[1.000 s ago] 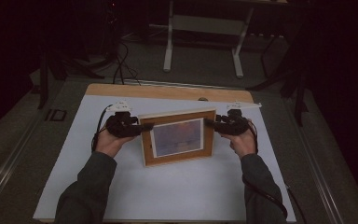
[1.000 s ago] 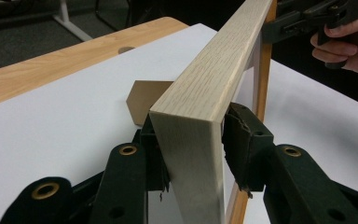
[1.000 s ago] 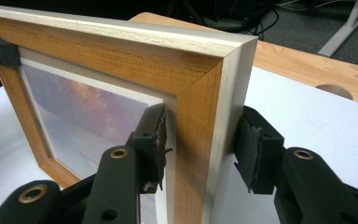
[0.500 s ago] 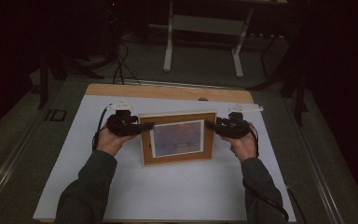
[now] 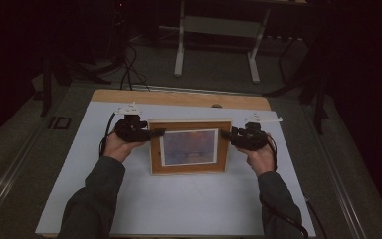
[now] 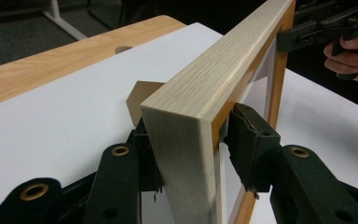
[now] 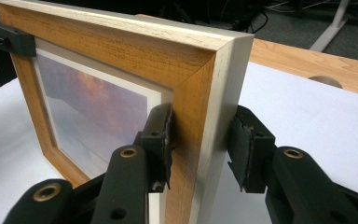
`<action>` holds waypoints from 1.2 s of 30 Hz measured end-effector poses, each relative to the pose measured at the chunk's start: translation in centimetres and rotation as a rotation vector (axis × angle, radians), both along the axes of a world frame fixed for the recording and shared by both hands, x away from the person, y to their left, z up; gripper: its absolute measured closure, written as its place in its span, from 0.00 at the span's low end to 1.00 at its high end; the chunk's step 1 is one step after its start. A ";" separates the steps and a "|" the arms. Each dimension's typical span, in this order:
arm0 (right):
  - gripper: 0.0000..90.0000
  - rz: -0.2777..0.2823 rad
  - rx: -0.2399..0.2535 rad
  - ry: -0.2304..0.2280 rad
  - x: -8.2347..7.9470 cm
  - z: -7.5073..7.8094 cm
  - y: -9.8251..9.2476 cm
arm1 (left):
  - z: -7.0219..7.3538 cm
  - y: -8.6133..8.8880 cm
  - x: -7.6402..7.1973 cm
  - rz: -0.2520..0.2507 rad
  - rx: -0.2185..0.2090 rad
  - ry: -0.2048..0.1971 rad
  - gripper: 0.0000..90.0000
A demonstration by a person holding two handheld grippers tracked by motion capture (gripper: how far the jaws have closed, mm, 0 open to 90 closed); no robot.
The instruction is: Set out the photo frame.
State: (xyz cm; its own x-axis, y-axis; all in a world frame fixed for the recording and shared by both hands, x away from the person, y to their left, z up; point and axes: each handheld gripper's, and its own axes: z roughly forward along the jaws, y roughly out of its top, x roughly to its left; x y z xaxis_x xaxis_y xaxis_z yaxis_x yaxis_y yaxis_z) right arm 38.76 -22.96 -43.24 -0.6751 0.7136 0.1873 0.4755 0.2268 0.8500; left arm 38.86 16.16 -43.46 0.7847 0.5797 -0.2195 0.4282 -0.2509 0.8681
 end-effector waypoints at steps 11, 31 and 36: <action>0.68 -0.031 0.001 -0.019 -0.8 -0.1 -0.1 | 0.0 -0.3 0.5 -0.013 0.008 -0.017 0.64; 0.69 -0.031 -0.002 -0.016 -1.1 0.0 -0.3 | -0.2 0.5 0.0 0.069 0.007 -0.018 0.51; 0.68 -0.028 -0.006 -0.016 -1.1 0.1 -0.3 | -0.2 1.1 -0.4 0.076 -0.010 -0.016 0.50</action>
State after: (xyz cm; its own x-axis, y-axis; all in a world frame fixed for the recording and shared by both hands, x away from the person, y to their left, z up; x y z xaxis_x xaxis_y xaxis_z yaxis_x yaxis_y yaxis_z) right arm 37.66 -23.23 -43.19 -0.6574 0.7335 0.1725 0.4686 0.2187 0.8559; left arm 38.51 17.26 -43.70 0.7421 0.6355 -0.2133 0.4315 -0.2093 0.8775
